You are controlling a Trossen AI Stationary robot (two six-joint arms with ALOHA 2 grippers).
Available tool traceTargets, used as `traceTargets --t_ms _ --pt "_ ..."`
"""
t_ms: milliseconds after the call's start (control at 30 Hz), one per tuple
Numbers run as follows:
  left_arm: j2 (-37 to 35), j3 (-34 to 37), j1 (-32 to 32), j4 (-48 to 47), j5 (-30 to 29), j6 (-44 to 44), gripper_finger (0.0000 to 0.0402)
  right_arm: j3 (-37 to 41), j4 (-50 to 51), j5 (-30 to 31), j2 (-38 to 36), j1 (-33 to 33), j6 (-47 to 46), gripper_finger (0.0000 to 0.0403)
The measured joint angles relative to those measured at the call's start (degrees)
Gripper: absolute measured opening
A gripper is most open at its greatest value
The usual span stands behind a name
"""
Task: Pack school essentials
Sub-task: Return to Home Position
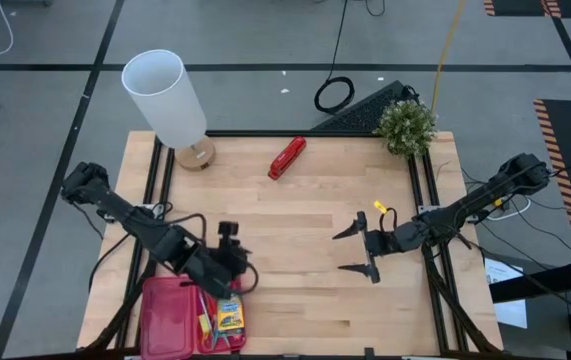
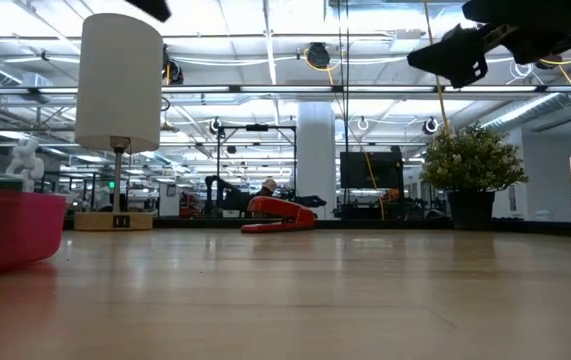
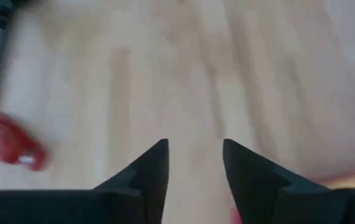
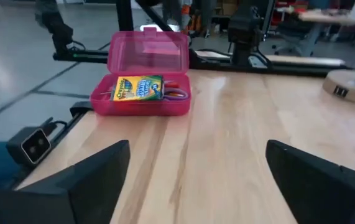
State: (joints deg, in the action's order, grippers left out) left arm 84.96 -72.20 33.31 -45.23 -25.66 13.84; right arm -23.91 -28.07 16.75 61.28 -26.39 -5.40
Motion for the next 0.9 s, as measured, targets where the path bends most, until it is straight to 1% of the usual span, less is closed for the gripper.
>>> traceTargets --t_ms 67,133,300,367,433,500,600,667,767,867,900 --pt "-1.68 1.68 -0.46 2.45 -4.14 -1.29 0.0141 -0.03 0.17 0.0 -0.36 0.0 2.51 0.0353" --pt "-3.87 3.77 -0.64 5.14 -7.04 -2.56 0.0125 -0.03 0.18 0.86 -1.02 0.02 5.1 0.033" --pt "-8.85 8.7 -2.4 14.21 -12.63 -5.5 0.0095 -0.03 2.13 8.51 -4.13 0.07 12.59 0.0268" --pt "-10.59 11.08 -3.0 19.31 -14.0 -6.93 0.0087 -0.03 3.13 11.9 -5.91 0.07 15.22 0.0241" --pt "-12.57 14.07 -3.64 23.81 -14.16 -9.89 0.0079 -0.03 3.81 14.75 -7.62 0.07 16.93 0.0214" --pt "-14.43 17.66 -4.99 30.82 -10.97 -13.28 0.0073 -0.03 5.64 15.24 -9.6 0.07 18.53 0.0185" --pt "-17.65 24.72 -7.07 43.81 -2.7 -19.54 0.0063 -0.03 8.1 15.17 -12.27 0.09 20.92 0.014" --pt "-19.51 29.34 -9.19 53.31 2.48 -21.9 0.0055 -0.03 8.28 15.15 -13.76 0.37 22.16 0.0109" --pt "-21.82 35.26 -12.39 61.29 5.54 -22.36 0.0043 -0.03 8.55 14.71 -15.48 0.95 24.58 0.0063" --pt "-23.73 38.96 -14.75 65.49 7.75 -21.81 0.003 -0.03 10.79 14.61 -17.58 1.53 26.76 0.0019" --pt "-24.44 39.96 -15.32 66.43 8.06 -21.65 0.0027 -0.03 11.82 14.57 -18.43 1.65 27.16 0.001"
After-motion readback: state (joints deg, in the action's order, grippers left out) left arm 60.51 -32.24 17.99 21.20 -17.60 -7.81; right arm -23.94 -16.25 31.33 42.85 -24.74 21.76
